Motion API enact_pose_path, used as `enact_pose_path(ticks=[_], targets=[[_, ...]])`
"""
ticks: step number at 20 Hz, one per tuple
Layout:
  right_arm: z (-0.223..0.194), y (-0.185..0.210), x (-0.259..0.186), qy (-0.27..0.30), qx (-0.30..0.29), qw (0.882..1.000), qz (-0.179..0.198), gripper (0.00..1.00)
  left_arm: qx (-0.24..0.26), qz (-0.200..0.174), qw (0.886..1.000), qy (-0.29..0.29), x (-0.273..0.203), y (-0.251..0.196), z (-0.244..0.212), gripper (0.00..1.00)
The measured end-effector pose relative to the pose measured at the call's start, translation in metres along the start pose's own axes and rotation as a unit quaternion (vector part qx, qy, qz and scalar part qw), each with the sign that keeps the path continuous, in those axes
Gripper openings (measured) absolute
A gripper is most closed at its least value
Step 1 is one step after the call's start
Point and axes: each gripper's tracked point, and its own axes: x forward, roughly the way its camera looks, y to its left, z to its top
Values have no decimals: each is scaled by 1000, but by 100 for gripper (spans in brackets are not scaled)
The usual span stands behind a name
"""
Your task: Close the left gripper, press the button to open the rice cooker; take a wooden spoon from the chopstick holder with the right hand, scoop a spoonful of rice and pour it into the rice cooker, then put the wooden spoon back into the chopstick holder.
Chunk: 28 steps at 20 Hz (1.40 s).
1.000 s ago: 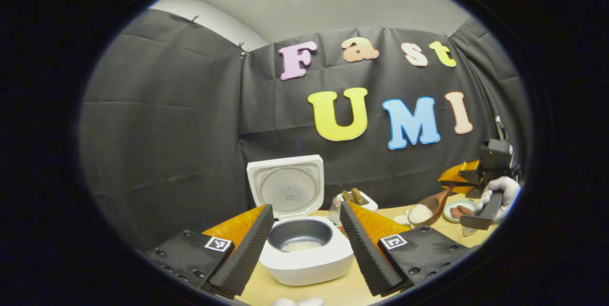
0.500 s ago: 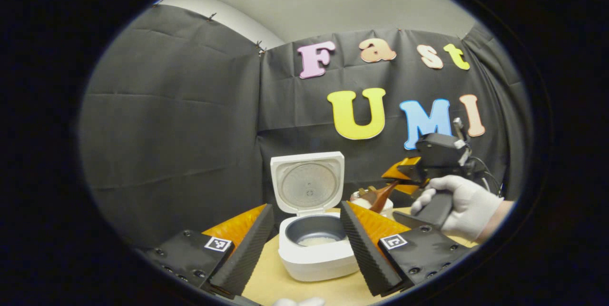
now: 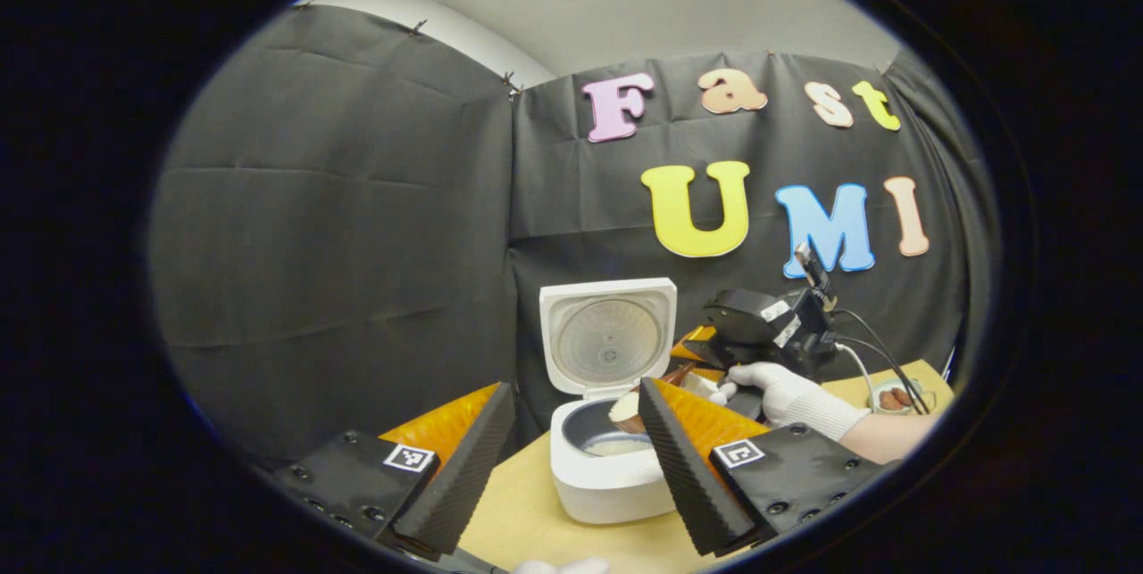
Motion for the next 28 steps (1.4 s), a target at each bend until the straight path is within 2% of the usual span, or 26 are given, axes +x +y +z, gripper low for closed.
enact_pose_path(ticks=[3,5,7,11,13,16,18,19,20,21,23,24,25,26,28], targets=[[-6,-13,13,5,-53,998,-21,13,8,7,1000,0,-3,4,-4,99],[-9,-14,19,-6,-121,992,-32,13,9,9,1000,3,-5,6,-7,99],[-13,-11,22,-16,-197,980,-37,13,10,12,1000,7,-8,8,-11,99],[-17,-2,25,-34,-320,946,-37,13,9,15,1000,13,-11,10,-15,99],[-23,4,27,-33,-378,925,-33,13,7,16,1000,15,-11,11,-17,99],[-25,19,26,-53,-465,883,-15,13,14,18,1000,10,-9,12,-18,99],[-31,30,26,-60,-533,844,-10,13,17,17,1000,7,-10,9,-16,99],[-36,35,28,-60,-574,817,-7,13,21,18,1000,5,-11,8,-16,99],[-42,39,28,-56,-604,795,2,13,27,18,999,0,-10,8,-15,99],[-48,42,27,-56,-626,777,14,13,32,18,999,-3,-11,6,-14,99],[-55,45,28,-62,-645,761,26,13,32,13,999,-9,-13,4,-11,99],[-58,50,25,-64,-661,747,29,13,33,13,999,-10,-13,4,-9,99],[-60,55,21,-67,-669,740,32,13,31,13,999,-10,-13,5,-9,99],[-63,53,21,-66,-670,738,34,13,30,13,999,-9,-12,5,-8,98],[-60,49,24,-58,-649,758,32,13,27,13,1000,-7,-11,6,-11,98]])
